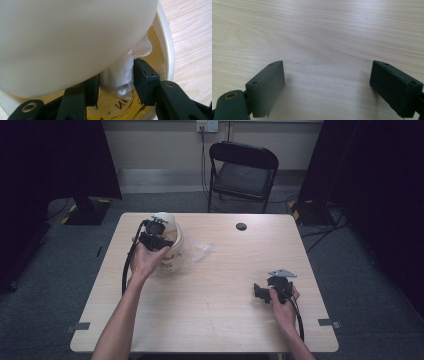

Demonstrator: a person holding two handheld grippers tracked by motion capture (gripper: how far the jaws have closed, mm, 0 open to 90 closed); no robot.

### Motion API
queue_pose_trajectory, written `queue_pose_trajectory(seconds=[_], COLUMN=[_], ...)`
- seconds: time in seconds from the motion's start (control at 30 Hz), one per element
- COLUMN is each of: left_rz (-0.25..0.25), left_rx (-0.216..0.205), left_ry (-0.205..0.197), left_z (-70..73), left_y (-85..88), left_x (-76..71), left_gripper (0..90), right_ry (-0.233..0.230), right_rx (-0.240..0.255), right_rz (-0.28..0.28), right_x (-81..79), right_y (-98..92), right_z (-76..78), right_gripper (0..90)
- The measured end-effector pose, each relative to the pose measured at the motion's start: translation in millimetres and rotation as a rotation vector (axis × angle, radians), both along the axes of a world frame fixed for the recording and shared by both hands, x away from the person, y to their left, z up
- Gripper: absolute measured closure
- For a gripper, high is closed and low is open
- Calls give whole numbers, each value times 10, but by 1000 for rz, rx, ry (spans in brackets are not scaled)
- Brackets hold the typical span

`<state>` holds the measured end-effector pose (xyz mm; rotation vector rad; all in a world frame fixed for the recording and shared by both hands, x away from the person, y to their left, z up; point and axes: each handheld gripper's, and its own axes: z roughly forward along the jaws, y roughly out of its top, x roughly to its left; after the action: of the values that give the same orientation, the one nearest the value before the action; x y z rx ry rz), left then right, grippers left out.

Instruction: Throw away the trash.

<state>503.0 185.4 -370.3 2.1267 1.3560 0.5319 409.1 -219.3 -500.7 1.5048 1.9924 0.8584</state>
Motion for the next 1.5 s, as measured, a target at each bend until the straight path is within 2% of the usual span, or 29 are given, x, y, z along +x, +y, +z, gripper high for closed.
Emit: queue_pose_trajectory(seconds=[0.07,0.13,0.3,0.33,0.43,0.53,0.63,0.73,0.83,0.93,1.07,1.13,1.27,1.33,1.5], left_rz=[0,-7,8,14,41,48,65,83,81,88,83,79,74,59,19], left_rx=[-14,-29,-62,-83,-101,-126,-108,-124,-138,-122,-139,-157,-161,-179,-188], left_ry=[3,3,15,21,35,44,41,59,58,52,58,53,30,15,-3], left_z=[0,-6,-4,6,29,41,68,93,122,141,154,152,168,186,208], left_y=[8,9,13,26,50,63,60,72,87,90,129,144,171,190,167], left_x=[6,4,5,4,2,2,-11,-16,-24,-49,-92,-112,-174,-212,-281], left_gripper=[587,692,697,690,618,584,534,508,489,478,504,558,577,568,524], right_ry=[0,0,0,0,0,0,0,0,0,0,0,0,0,0,0], right_rx=[0,0,0,0,0,0,-1,0,-1,-1,-1,0,-1,-1,0], right_rz=[0,0,0,0,0,0,0,0,0,0,0,0,0,0,0], right_x=[0,0,0,0,0,0,0,0,0,0,0,0,0,0,0], right_y=[0,0,0,0,0,0,0,0,0,0,0,0,0,0,0], right_z=[0,0,0,0,0,0,0,0,0,0,0,0,0,0,0], right_gripper=[115,115,115,115,115,115,115,115,115,115,115,116,115,115,115])
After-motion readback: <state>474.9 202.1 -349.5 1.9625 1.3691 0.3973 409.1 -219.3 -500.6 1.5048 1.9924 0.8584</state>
